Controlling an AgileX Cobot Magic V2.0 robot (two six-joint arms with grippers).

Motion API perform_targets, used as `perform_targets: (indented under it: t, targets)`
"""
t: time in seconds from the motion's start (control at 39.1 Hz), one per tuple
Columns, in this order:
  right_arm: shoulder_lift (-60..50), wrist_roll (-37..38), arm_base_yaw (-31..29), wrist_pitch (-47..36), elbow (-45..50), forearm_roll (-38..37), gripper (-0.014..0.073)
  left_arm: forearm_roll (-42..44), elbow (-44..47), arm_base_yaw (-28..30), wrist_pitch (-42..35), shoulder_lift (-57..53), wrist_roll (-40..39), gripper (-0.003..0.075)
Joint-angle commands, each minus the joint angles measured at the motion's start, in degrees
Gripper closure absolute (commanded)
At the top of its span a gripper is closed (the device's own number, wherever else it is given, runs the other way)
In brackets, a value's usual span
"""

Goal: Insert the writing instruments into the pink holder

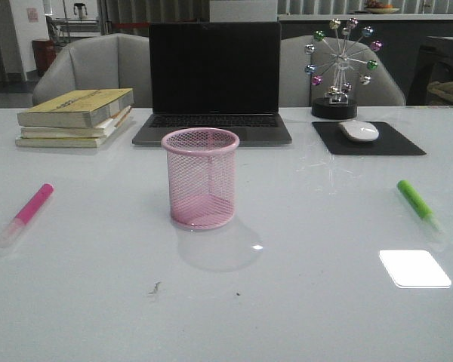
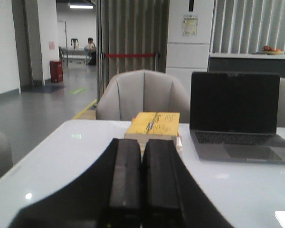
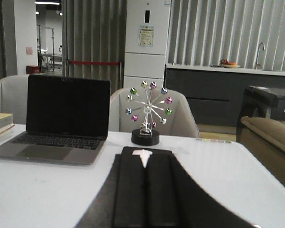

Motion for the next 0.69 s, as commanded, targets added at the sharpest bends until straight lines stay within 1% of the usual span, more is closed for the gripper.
perform_targets:
  t: [0.0,0.08,0.18,0.31,0.49,0.67]
  targets:
    - [0.1,-0.1,-0.3,-0.5,-5.4,-0.1,0.0536,2.0,-5.4,0.0,-4.9,0.8,-0.2,0.0629]
    - [2.0,-0.1,-0.3,2.5,-8.2,-0.2,0.0536,3.8,-8.6,0.0,-4.0,2.8,-0.2,0.0629]
    - [6.5,-0.1,-0.3,4.0,-11.7,-0.2,0.0536,4.7,-13.8,0.0,-3.0,7.5,-0.2,0.0629]
    - [13.4,-0.1,-0.3,3.7,-16.3,-0.2,0.0536,4.7,-20.9,0.0,-3.0,14.4,-0.2,0.0629]
    - [26.5,-0.1,-0.3,2.0,-23.1,-0.2,0.0536,4.7,-29.9,0.0,-3.1,26.3,-0.2,0.0629]
    - [37.0,-0.1,-0.3,2.0,-29.5,-0.2,0.0536,4.2,-34.4,0.0,-3.0,35.1,-0.2,0.0629]
